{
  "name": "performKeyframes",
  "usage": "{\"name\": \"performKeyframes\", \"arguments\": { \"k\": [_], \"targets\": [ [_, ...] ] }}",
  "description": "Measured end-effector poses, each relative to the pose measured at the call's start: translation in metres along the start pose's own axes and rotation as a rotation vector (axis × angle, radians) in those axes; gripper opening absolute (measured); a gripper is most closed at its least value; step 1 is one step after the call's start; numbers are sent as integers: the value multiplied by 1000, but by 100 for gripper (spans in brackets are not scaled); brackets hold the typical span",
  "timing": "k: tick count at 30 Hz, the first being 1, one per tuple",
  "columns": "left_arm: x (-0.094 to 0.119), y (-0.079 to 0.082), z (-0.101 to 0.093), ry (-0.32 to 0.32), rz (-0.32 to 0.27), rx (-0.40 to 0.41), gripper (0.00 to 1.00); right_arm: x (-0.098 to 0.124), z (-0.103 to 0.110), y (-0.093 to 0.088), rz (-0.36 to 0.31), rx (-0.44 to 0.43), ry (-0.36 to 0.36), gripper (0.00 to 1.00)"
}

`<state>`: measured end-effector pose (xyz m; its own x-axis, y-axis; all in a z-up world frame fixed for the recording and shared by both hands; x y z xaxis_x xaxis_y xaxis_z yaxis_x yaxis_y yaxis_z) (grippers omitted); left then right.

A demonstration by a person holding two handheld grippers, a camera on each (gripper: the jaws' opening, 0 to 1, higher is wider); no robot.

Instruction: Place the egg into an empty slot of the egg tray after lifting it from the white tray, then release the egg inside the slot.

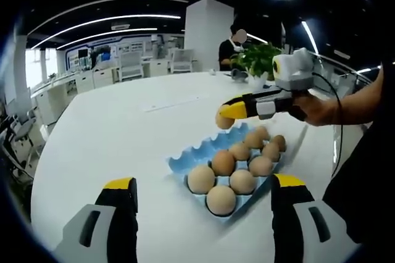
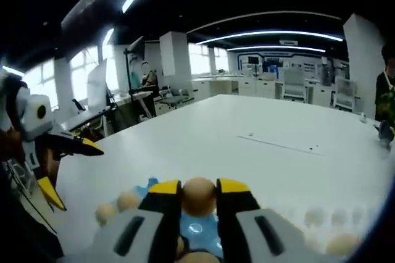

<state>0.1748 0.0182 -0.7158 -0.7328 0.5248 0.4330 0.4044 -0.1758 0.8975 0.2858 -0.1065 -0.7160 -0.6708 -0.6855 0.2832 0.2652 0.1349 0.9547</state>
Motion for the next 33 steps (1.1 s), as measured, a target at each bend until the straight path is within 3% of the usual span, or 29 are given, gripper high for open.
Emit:
{"name": "performKeyframes", "arguments": {
  "k": [16,33],
  "targets": [
    [-2,-2,3,-10,5,5,89,-42,55,-9,29,19,135,21],
    [1,-7,11,9,10,19,89,-68,66,-28,88,13,182,20]
  ]
}}
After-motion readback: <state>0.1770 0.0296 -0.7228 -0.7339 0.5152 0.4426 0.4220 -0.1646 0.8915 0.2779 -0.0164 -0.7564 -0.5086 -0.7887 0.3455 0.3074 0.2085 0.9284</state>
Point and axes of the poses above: the point that each gripper's makers call its tool centre point, and the gripper's own axes: x roughly backward along the fingers, z roughly to its left, y roughly out of its top, the point moved 2 cm from there along x, roughly backward along the fingers, and after that the axes turned 3 degrees about -z, right-handed, at the moved point
